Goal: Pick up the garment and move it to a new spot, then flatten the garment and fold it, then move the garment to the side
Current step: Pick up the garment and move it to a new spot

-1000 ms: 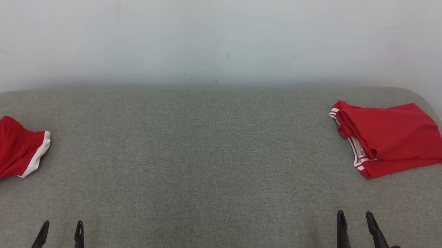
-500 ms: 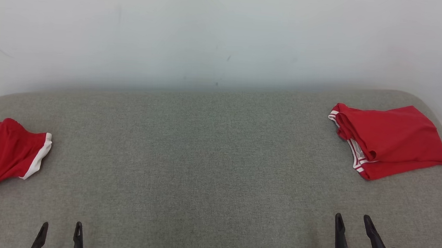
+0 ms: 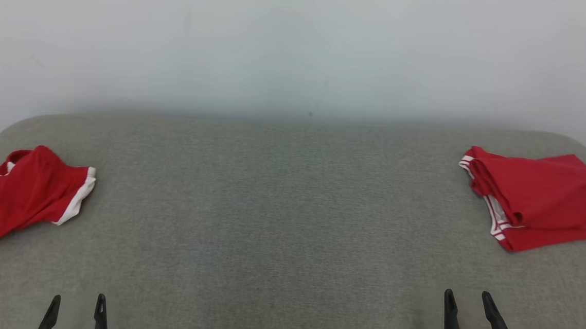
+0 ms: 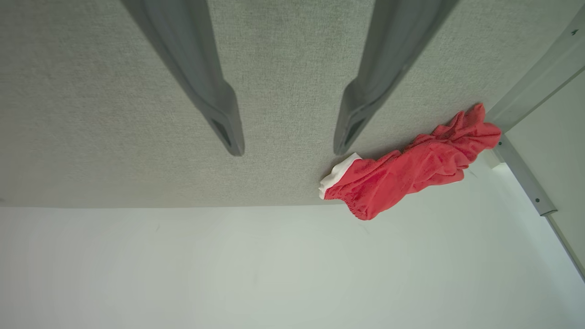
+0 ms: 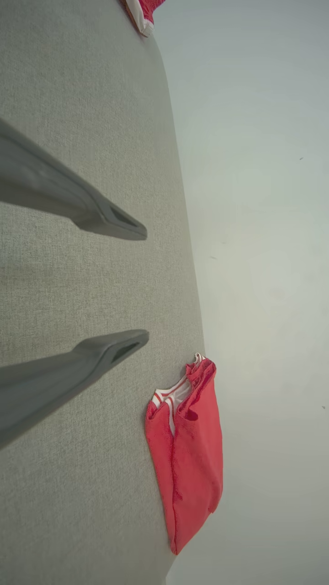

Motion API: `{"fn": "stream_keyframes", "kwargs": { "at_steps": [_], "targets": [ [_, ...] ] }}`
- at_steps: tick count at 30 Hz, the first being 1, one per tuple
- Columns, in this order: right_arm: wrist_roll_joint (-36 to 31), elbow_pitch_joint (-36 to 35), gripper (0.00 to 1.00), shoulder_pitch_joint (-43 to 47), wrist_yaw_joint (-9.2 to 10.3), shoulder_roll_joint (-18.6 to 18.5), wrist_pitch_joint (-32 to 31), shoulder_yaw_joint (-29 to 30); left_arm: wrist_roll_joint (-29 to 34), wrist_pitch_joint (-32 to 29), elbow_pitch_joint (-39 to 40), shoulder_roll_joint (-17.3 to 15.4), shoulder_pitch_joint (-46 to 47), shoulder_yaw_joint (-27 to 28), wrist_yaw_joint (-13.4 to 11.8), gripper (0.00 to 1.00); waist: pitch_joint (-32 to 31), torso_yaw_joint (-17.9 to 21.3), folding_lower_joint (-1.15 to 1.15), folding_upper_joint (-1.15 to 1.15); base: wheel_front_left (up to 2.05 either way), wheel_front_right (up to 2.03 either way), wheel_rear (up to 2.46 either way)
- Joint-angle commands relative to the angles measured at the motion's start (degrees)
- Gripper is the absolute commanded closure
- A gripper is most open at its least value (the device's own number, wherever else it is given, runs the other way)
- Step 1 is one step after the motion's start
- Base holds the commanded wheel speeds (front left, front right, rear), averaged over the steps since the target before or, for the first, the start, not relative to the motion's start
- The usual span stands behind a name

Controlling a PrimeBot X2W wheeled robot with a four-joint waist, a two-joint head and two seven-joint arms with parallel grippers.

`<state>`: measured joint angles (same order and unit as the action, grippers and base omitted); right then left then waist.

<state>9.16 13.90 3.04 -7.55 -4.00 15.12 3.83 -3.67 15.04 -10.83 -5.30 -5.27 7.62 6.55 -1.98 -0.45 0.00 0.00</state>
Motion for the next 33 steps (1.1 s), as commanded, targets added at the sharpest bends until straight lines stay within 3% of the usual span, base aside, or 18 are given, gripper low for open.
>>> {"fn": "stream_keyframes", "kwargs": {
  "at_steps": [1, 22, 33],
  "targets": [
    [0.26, -0.09, 0.0, 0.7, 0.15, 0.33, 0.01, -0.15, -0.07, 0.19, -0.15, -0.19, 0.28, 0.15, -0.2, 0.0, -0.03, -2.55, 0.0, 0.0, 0.0, 0.0, 0.0],
    [0.75, 0.46, 0.0, 1.48, 0.15, 1.01, 0.0, -0.65, -1.07, 0.19, -0.72, -1.45, -1.2, 1.93, -1.03, 0.0, -0.37, -20.12, 0.0, 0.0, 0.0, 0.0, 0.0],
    [0.68, 0.76, 0.0, 1.28, 0.15, 1.1, 0.01, -1.2, -1.53, 0.19, -0.72, -1.97, -1.54, 2.69, -1.46, 0.0, -0.35, -25.88, 0.0, 0.0, 0.0, 0.0, 0.0]
  ]
}}
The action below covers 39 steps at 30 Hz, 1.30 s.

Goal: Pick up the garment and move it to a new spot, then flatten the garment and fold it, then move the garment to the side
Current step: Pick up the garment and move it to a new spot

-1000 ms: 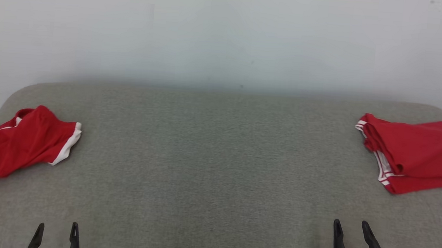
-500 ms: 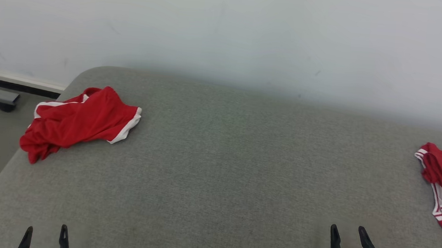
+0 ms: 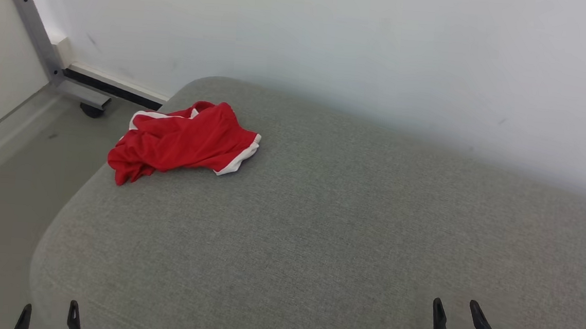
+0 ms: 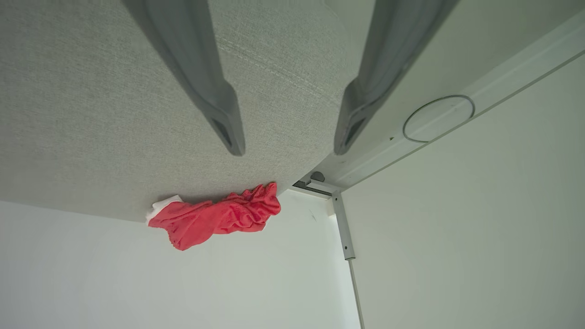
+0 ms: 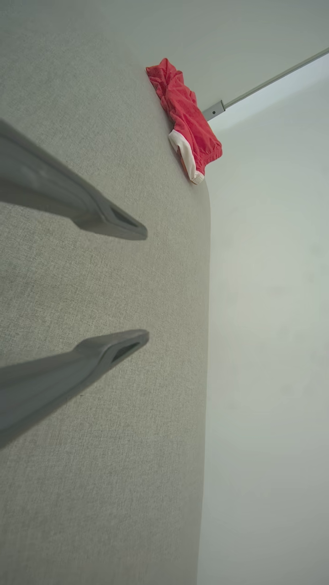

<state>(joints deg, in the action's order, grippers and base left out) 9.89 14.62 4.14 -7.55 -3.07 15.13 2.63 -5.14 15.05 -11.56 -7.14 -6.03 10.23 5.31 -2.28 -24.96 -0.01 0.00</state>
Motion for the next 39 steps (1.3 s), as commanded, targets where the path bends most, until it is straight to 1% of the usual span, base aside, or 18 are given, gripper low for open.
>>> {"fn": "stream_keyframes", "kwargs": {
  "at_steps": [1, 6, 12, 20, 28, 36, 39],
  "targets": [
    [-0.08, 0.05, 0.0, 0.12, 0.15, 0.18, 0.0, -0.04, -0.09, 0.18, 0.06, -0.15, -0.93, 0.23, -0.27, 0.0, -0.07, -1.53, 0.01, 0.0, 0.0, 0.0, 0.0],
    [0.01, 0.25, 0.0, -0.1, 0.15, 0.21, -0.01, -0.14, -0.36, 0.18, 0.13, -0.22, -1.09, 0.62, -0.47, 0.0, 0.02, -2.03, 0.01, 0.0, 0.0, 0.0, 0.0],
    [0.01, 0.38, 0.0, -0.31, 0.15, 0.22, 0.0, -0.44, -0.49, 0.18, 0.14, -0.23, -1.02, 1.09, -0.84, 0.0, 0.25, -1.6, 0.01, 0.0, 0.0, 0.0, 0.0],
    [-0.45, -0.4, 0.0, -1.42, 0.15, -0.88, -0.01, -0.39, -2.27, 0.18, 0.73, 0.37, 3.4, 2.85, -1.95, 0.0, 2.69, 0.7, 0.01, 0.0, 0.0, 0.0, 0.0],
    [-1.78, -2.83, 0.0, -3.4, 0.15, -2.35, -0.01, -0.21, -4.65, 0.18, -1.87, -2.31, 15.46, 3.76, -0.8, 0.0, 7.86, 5.23, 0.01, 0.0, 0.0, 0.0, 0.0],
    [-3.16, -7.37, 0.0, -6.19, 0.15, -4.64, 0.0, 1.36, -7.04, 0.15, -8.26, -6.86, 31.2, 3.55, 0.38, 0.0, 16.23, 10.86, 0.01, 0.0, 0.0, 0.0, 0.0],
    [-3.71, -9.72, 0.0, -7.19, 0.15, -5.05, 0.0, 1.71, -6.74, -0.1, -10.43, -8.26, 36.3, 2.79, 0.71, 0.0, 19.24, 12.9, 0.01, 0.0, 0.0, 0.0, 0.0]
  ]
}}
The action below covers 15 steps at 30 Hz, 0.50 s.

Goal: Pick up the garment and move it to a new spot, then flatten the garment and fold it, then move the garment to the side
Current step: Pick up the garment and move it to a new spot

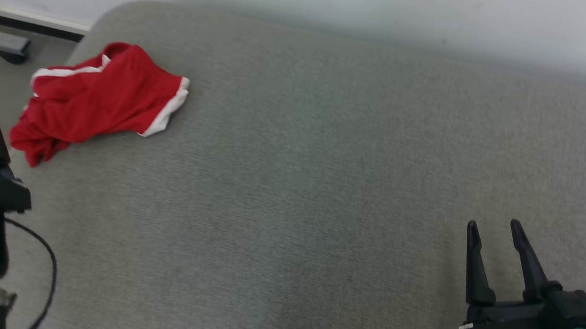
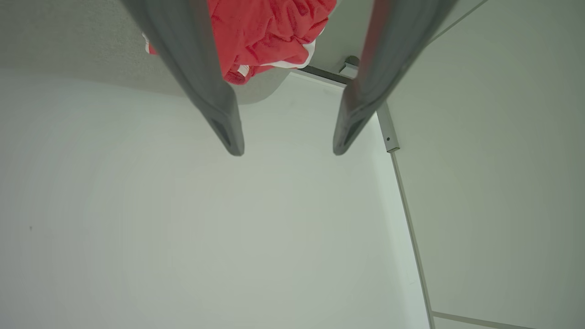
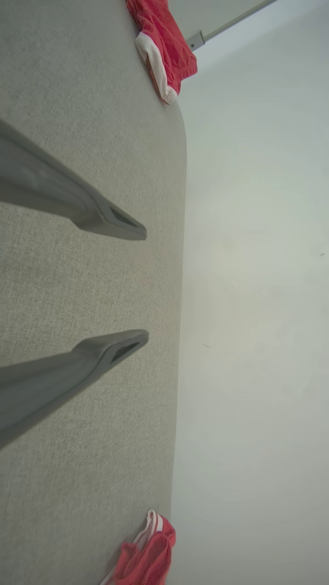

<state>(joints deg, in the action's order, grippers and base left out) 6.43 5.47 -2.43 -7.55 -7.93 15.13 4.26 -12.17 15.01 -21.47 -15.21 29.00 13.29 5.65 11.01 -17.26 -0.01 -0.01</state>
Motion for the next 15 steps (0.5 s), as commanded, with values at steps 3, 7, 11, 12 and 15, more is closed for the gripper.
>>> {"fn": "stream_keyframes", "kwargs": {
  "at_steps": [3, 7, 11, 12, 15],
  "targets": [
    [-0.66, -2.99, 0.0, -1.75, 0.15, -0.41, -0.01, 0.34, -0.11, -0.36, -3.67, -2.59, 5.95, -0.71, 0.69, 0.0, 8.69, 7.24, 0.01, 0.01, 0.0, 0.0, 0.0],
    [-1.68, -6.87, 0.0, -2.53, 0.15, -0.31, -0.65, 0.93, -1.18, -0.78, -8.18, -4.82, 11.56, -1.19, 1.05, 0.0, 11.73, 9.4, 0.01, 0.01, 0.0, 0.0, 0.0],
    [-2.49, -10.8, 0.0, -2.74, 0.15, -0.08, -1.93, 1.52, -1.79, -1.94, -14.17, -6.9, 16.0, -2.42, 1.37, 0.0, 13.94, 11.12, 0.01, 0.01, 0.0, 0.0, 0.0],
    [-2.68, -11.86, 0.0, -2.84, 0.15, 0.12, -2.13, 1.63, -2.01, -2.06, -15.5, -7.49, 17.25, -2.66, 1.39, 0.0, 14.36, 11.48, 0.01, 0.01, 0.0, 0.0, 0.0],
    [-2.83, -14.14, 0.0, -3.04, 0.15, 0.11, -2.97, 2.02, -2.93, -3.25, -20.15, -8.79, 20.01, -3.34, 1.63, 0.0, 15.42, 12.31, 0.01, 0.01, 0.0, 0.0, 0.0]
  ]
}}
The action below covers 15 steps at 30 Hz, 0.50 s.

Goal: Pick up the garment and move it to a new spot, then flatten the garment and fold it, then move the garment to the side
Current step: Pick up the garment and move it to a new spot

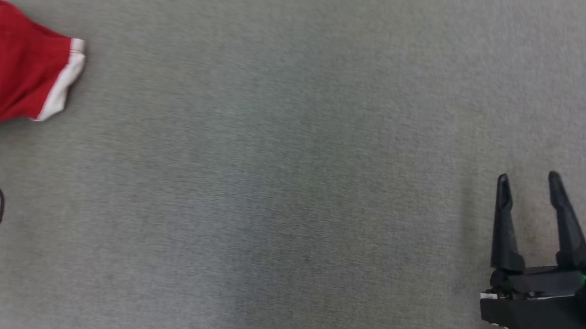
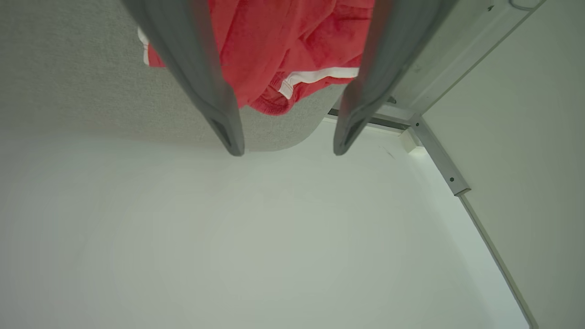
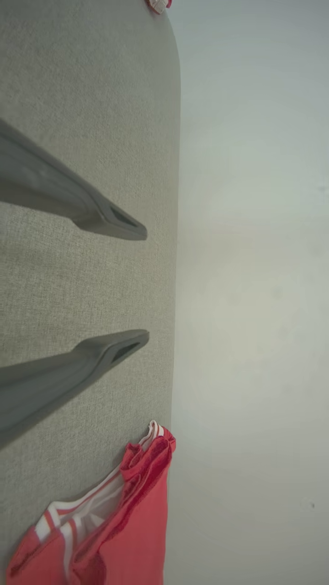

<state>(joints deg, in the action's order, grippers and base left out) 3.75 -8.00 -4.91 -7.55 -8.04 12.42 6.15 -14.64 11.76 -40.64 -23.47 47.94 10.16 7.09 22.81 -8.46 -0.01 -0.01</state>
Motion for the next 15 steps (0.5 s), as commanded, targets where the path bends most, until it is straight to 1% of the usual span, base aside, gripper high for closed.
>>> {"fn": "stream_keyframes", "kwargs": {
  "at_steps": [1, 2, 5, 11, 12, 15],
  "targets": [
    [-0.14, -1.27, 0.0, -0.6, 0.15, 0.18, -0.45, 0.15, -1.24, -0.14, -2.36, -0.59, 1.97, -0.24, 0.25, 0.0, 3.98, 3.71, 0.01, 0.01, 0.0, 0.0, 0.0],
    [-0.14, -1.27, 0.0, -0.6, 0.15, 0.18, -0.45, 0.15, -1.24, -0.14, -2.36, -0.59, 1.97, -0.24, 0.25, 0.0, 3.98, 3.71, 0.01, 0.01, 0.0, 0.0, 0.0],
    [-0.22, -2.67, 0.0, -0.72, 0.15, 0.09, -1.17, 0.29, -1.46, -2.13, -6.63, -1.29, 4.05, -1.9, 0.42, 0.0, 4.69, 4.03, 0.01, 0.01, 0.0, 0.0, 0.0],
    [-0.68, -4.44, 0.0, -1.03, 0.15, 0.18, -2.01, 0.28, -4.73, -6.95, -14.05, -2.23, 7.78, -5.34, 0.35, 0.0, 5.77, 4.31, 0.01, 0.01, 0.0, 0.0, 0.0],
    [-0.65, -4.77, 0.0, -1.07, 0.15, -0.03, -2.28, 0.38, -5.75, -10.52, -16.53, -2.56, 8.51, -6.88, 0.3, 0.0, 5.98, 4.39, 0.01, 0.01, 0.0, 0.0, 0.0],
    [-0.8, -5.21, 0.0, -1.19, 0.15, -0.15, -2.49, 0.51, -8.65, -16.24, -19.38, -2.59, 10.2, -8.42, 0.3, 0.0, 6.29, 4.43, 0.01, 0.01, 0.0, 0.0, 0.0]
  ]
}}
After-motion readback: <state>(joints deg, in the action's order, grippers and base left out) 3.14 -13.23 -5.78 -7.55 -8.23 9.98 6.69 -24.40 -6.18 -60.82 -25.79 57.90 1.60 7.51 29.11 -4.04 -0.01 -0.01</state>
